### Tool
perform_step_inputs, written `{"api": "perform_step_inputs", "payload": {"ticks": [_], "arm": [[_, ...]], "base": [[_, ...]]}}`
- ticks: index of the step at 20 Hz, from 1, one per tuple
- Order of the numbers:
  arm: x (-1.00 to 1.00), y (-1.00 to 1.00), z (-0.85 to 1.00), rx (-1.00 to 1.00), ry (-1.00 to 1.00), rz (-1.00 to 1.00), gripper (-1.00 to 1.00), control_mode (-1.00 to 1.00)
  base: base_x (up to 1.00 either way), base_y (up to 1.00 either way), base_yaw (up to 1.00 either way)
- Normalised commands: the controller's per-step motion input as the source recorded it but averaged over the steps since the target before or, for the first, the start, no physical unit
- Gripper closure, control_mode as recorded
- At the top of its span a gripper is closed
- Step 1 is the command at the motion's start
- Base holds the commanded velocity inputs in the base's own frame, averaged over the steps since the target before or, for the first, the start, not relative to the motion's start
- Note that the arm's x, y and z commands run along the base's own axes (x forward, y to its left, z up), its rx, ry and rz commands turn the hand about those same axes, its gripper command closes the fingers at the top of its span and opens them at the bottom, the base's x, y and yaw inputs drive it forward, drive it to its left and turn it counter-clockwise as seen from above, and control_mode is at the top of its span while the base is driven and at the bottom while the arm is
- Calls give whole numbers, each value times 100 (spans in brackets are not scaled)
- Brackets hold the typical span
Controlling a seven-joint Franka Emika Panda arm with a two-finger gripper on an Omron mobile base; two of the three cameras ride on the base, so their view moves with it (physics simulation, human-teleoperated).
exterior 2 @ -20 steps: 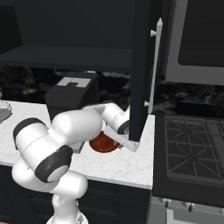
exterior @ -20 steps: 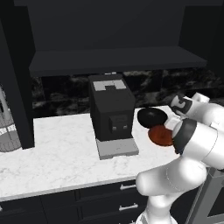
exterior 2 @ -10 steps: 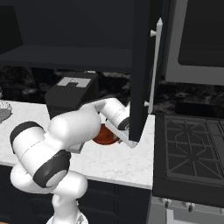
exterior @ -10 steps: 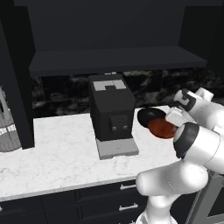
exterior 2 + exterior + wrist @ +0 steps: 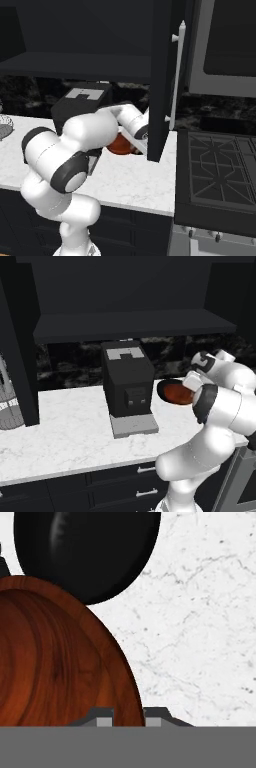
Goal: Pick up the bowls on the counter and stack them on top of one another in the open cabinet. Place the smaller bowl on top of the larger bowl.
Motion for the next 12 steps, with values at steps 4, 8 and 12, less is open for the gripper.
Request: {"api": "perform_step_inputs", "payload": {"ticks": [4,8,12], "arm": [[60,-20,2,6,1,0,100,-100],[71,-21,0,3,4,0,100,-100],[79,-21,0,0,5,0,100,-100]], "base": [[0,0,0],[0,0,0],[0,0,0]]}}
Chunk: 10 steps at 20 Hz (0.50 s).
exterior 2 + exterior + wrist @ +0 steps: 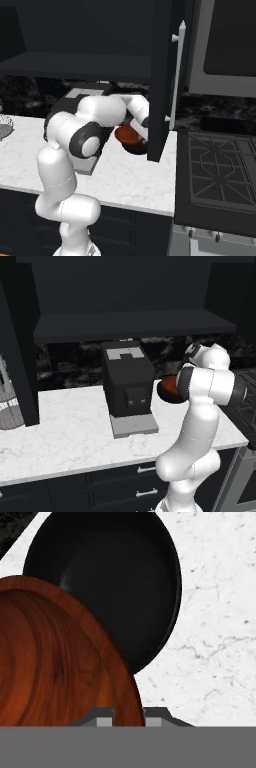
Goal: Pick up the bowls on the counter and stack them on top of one another in the open cabinet. Place the smaller bowl on top of the larger bowl.
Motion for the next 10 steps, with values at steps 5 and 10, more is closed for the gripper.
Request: {"api": "perform_step_inputs", "payload": {"ticks": [5,10], "arm": [[64,-46,-1,2,4,0,100,-100],[45,-35,-14,1,0,0,100,-100]], "base": [[0,0,0],[0,0,0]]}}
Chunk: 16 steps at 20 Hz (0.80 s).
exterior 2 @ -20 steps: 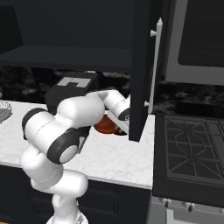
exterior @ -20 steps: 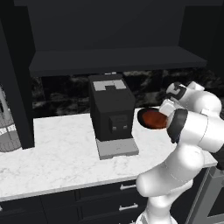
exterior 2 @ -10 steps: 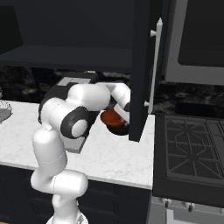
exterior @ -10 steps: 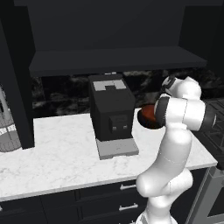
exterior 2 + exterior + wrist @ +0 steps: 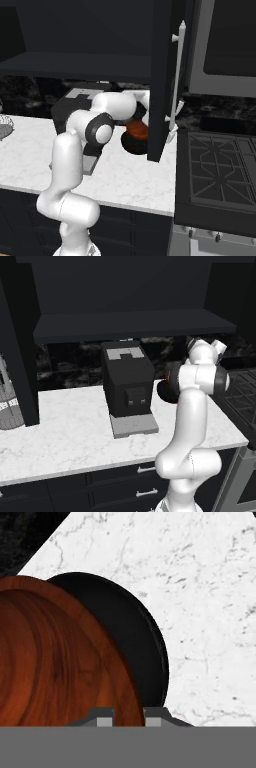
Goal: Pick up the bowls on the counter and stack them on top of one another in the open cabinet. Place the smaller bowl on top of the larger bowl.
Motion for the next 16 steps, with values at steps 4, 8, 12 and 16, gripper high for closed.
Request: {"api": "perform_step_inputs", "payload": {"ticks": [4,8,12,16], "arm": [[16,0,-33,0,-1,0,100,-100],[9,6,-42,0,-2,0,100,-100],[1,24,-41,0,-3,0,100,-100],[19,31,-39,0,0,0,100,-100]], "base": [[0,0,0],[0,0,0],[0,0,0],[0,0,0]]}}
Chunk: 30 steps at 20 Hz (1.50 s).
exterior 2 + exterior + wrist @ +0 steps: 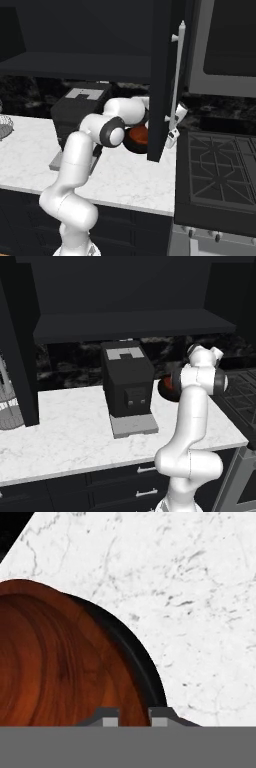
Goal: Pick up the bowls on the counter and stack them on top of one another in the open cabinet. Place the smaller bowl on top of the larger bowl.
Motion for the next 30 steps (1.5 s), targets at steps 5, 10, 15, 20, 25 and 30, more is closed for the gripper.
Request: {"api": "perform_step_inputs", "payload": {"ticks": [5,10,15,20,25,30], "arm": [[13,27,-17,-1,-1,0,-100,-100],[-10,36,24,-4,-9,0,-100,-100],[-4,25,32,-3,-5,0,-100,-100],[-17,-40,4,0,0,0,-100,-100],[-50,-14,0,-1,0,0,-100,-100],[-15,27,-26,-11,0,4,-100,-100]], "base": [[0,0,0],[0,0,0],[0,0,0],[0,0,0],[0,0,0],[0,0,0]]}}
